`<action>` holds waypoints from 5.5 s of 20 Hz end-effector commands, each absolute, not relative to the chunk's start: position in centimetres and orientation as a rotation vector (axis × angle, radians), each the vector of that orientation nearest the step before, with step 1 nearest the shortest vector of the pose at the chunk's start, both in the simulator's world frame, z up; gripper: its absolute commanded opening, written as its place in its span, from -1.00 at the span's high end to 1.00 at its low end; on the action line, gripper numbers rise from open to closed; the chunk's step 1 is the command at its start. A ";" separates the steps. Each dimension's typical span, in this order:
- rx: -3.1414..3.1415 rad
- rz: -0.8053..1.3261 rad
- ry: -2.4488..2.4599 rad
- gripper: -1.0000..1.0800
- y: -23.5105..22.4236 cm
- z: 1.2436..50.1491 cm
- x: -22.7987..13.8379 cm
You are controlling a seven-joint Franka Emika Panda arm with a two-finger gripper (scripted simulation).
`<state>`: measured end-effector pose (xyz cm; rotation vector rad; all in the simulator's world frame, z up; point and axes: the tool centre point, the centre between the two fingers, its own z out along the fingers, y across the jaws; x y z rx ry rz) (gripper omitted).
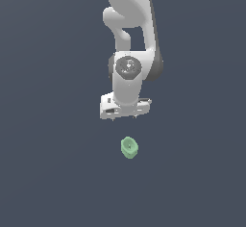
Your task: Pick up the object and move it to a goal position.
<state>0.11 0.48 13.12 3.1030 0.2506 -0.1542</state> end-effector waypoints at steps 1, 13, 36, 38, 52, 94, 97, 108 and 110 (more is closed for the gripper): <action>3.097 -0.141 0.339 -0.92 0.8 12.9 1.3; 3.018 -0.052 0.844 -0.92 2.4 11.2 7.5; 2.951 -0.001 1.078 -0.92 2.9 8.3 10.3; 2.950 -0.001 1.080 -0.92 3.0 7.0 10.3; 2.949 0.000 1.083 1.00 3.0 5.3 10.4; 2.950 0.001 1.084 1.00 -15.1 29.0 2.3; 2.950 0.001 1.084 1.00 -17.2 31.8 1.4; 2.950 0.001 1.083 1.00 -23.2 39.5 -0.7; 2.950 0.001 1.083 1.00 -23.7 40.1 -0.9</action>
